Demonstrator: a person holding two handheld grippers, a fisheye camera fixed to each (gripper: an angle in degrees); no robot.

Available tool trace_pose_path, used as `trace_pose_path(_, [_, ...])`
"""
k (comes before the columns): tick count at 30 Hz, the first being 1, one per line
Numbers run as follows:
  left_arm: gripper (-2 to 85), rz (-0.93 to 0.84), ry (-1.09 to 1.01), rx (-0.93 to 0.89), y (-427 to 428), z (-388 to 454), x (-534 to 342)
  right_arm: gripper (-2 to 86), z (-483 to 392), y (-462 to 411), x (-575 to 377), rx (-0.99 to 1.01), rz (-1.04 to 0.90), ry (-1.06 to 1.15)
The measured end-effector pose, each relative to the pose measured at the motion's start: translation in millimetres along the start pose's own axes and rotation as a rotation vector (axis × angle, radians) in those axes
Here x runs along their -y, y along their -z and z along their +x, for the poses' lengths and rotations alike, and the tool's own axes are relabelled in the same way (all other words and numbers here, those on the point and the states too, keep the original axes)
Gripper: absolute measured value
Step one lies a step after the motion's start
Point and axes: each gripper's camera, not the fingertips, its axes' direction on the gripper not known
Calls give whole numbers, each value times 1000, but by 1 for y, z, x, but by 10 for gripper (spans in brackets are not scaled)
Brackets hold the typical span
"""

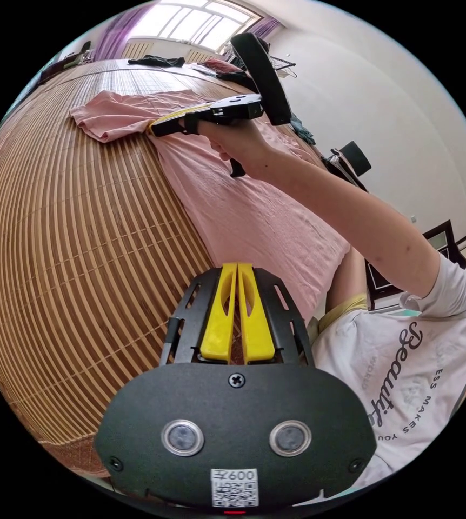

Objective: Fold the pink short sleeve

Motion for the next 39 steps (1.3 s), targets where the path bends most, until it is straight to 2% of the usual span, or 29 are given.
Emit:
trace_pose_path(12, [0, 10, -24, 14, -17, 0, -8, -9, 12, 2, -1, -2, 0, 0])
trace_pose_path(18, [0, -1, -24, 14, -24, -3, -10, -9, -5, 0, 1, -91, -10, 59])
trace_pose_path(22, [0, -20, -10, -8, -29, -10, -8, -9, -20, 4, 18, -112, -68, 208])
trace_pose_path(27, [-1, -10, -22, 42, -34, -4, -11, -9, 19, -5, 32, -17, -88, -33])
trace_pose_path(34, [-1, -4, -20, 28, -37, -11, -13, -9, -11, -14, 22, -175, -38, 57])
trace_pose_path(39, [-1, 13, -22, 22, -38, -15, -16, -9, 8, -10, 19, -98, -21, 4])
